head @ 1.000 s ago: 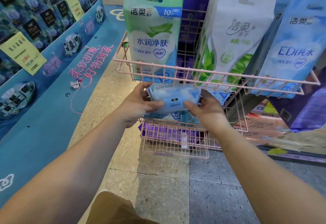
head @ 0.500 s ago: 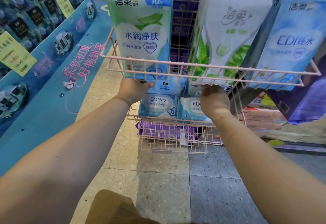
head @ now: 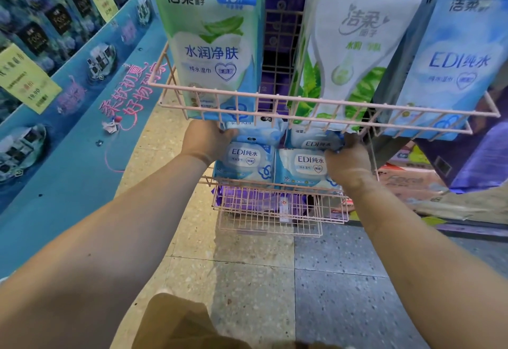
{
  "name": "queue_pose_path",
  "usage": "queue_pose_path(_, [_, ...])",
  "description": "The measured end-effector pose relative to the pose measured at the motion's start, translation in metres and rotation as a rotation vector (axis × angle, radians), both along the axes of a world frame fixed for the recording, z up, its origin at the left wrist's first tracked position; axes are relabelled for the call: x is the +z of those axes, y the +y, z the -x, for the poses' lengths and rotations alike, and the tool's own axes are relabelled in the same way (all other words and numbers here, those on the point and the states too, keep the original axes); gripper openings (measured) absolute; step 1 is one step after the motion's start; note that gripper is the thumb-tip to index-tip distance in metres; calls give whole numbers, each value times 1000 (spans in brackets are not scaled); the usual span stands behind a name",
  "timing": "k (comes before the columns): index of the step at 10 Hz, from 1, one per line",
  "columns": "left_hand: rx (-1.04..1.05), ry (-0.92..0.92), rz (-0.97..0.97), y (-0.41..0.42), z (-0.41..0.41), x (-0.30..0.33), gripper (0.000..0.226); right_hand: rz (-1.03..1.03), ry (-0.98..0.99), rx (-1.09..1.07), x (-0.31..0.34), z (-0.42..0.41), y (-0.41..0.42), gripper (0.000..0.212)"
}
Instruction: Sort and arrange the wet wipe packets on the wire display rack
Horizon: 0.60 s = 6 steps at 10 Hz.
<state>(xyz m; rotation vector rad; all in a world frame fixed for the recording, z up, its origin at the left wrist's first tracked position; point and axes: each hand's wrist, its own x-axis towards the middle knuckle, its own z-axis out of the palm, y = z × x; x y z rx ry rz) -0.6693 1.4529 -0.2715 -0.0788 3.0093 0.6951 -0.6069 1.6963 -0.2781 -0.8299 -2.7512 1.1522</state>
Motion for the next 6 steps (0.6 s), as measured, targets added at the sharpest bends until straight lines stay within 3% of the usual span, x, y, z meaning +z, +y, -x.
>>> queue_pose_path(2, [32,47,-23,4,-2,-6,45,169,15,90,1,-2,17,46])
queue_pose_path(4, [71,-10,-171,3,-10,-4,30,308,10,221,-1,-11,28,56])
queue_pose_path(5, [177,-146,-333,6,-21,0,42,187,17,202,0,-11,25,57])
queue_pose_path(6, [40,-246,-380,1,-39,1,36,227,84,174,3,-23,9,57])
